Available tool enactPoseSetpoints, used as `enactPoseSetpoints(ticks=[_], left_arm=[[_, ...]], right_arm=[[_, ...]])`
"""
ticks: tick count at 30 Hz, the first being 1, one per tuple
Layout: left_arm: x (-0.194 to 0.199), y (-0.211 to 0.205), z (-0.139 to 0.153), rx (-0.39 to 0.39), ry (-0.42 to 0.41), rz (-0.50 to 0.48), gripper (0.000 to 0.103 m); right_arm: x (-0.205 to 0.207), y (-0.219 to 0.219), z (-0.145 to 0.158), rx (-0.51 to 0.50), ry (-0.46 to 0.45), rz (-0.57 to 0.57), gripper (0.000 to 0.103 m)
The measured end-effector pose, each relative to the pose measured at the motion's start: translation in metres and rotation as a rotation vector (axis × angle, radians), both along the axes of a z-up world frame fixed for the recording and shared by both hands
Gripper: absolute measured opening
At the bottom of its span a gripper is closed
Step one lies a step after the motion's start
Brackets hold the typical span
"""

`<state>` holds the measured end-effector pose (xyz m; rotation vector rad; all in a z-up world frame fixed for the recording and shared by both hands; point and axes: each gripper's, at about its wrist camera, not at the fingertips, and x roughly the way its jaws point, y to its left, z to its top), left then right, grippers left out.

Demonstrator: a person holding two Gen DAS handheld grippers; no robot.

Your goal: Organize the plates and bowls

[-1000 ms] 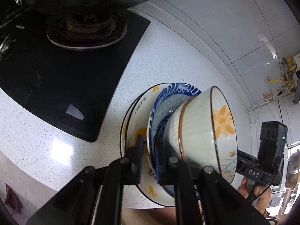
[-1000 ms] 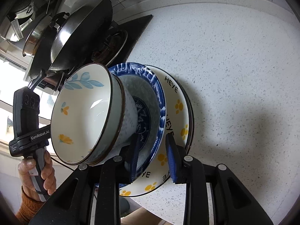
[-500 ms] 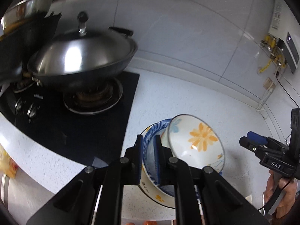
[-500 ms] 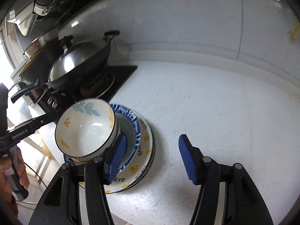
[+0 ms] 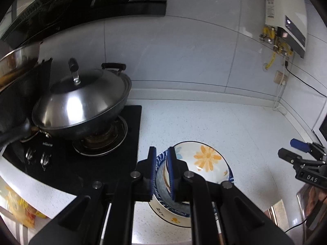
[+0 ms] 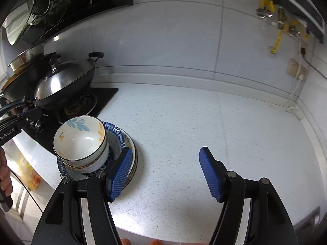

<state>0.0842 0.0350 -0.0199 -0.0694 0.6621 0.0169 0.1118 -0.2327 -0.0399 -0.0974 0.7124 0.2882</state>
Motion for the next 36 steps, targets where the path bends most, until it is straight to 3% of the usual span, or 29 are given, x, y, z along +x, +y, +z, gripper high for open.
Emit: enactPoseSetpoints(ticks=[4, 11, 17, 24, 36], left_arm=[[-0.016, 0.006, 0.010, 0.038, -0.027, -0.069, 0.028], [-0.039, 0.019, 0.013, 0.032, -0.048, -0.191, 0.029], [-0.067, 0.023, 0.010, 0.054, -0.058, -0.236, 0.029], [-0.084, 0.026, 0.010, 0.040, -0.049, -0.200, 0.029], [-0.112, -0.009, 0.025, 0.125, -0.077, -0.095, 0.029]], right_arm=[[-0.023, 0.004, 0.012, 0.007, -0.020, -0.061, 0.066], [-0.064, 0.020, 0.023, 0.045, -0.037, -0.175, 0.068], [-0.087, 0.029, 0.025, 0.041, -0.011, -0.217, 0.070], [-0.099, 0.031, 0.029, 0.042, -0.008, -0.203, 0.070], [-0.104, 0.011, 0.035, 0.114, -0.042, -0.125, 0.070]])
